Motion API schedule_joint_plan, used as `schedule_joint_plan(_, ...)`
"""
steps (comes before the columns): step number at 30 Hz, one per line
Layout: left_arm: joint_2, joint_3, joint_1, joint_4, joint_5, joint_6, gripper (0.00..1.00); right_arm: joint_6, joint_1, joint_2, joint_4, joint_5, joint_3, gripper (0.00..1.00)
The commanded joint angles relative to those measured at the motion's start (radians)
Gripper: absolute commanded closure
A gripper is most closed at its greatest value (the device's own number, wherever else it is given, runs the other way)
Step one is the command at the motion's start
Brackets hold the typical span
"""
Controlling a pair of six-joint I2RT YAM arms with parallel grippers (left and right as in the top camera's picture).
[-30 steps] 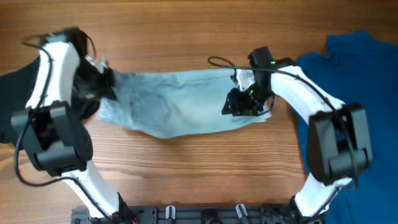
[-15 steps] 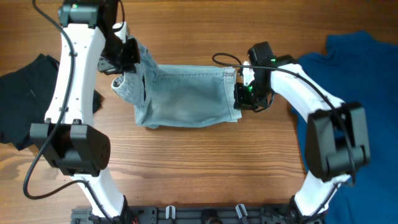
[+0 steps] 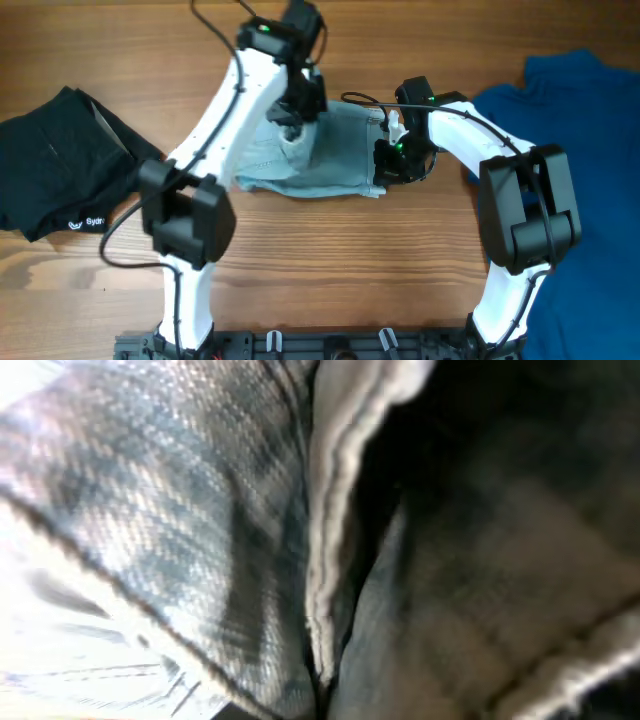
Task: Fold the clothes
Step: 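Fold the shorts in half, left gripper carrying waistband toward right gripper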
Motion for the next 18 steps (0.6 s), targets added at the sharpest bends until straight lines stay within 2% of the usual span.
schedule_joint_plan(1,0.036,0.015,-0.066,0.046,0.084,-0.055,0.53,0.007,0.012,0.056,0.005,0.007,-0.009,0.91)
schedule_joint_plan(4,0.008,0.025,-0.052,0.007,0.113,-0.054,0.41,0.007,0.012,0.055,-0.002,0.007,-0.009,0.87)
schedule_joint_plan(7,-0.047,0.025,0.026,-0.042,0.106,-0.038,0.39,0.004,0.008,0.052,-0.021,0.007,-0.002,0.81)
schedule_joint_plan(10,-0.079,0.024,0.13,-0.109,0.081,0.045,0.37,-0.138,0.002,-0.025,-0.071,-0.049,0.026,0.71)
schedule_joint_plan(11,-0.081,0.024,0.164,-0.133,0.077,0.073,0.36,-0.209,0.002,-0.075,-0.062,-0.11,0.026,0.67)
schedule_joint_plan(12,-0.081,0.024,0.206,-0.161,0.071,0.098,0.36,-0.21,0.002,-0.134,-0.04,-0.117,0.026,0.6)
schedule_joint_plan(14,-0.081,0.024,0.264,-0.183,0.067,0.116,0.36,-0.139,0.001,-0.197,0.032,-0.099,0.026,0.48)
schedule_joint_plan(18,-0.081,0.024,0.325,-0.187,0.065,0.116,0.36,0.004,0.003,-0.167,0.154,-0.086,0.024,0.49)
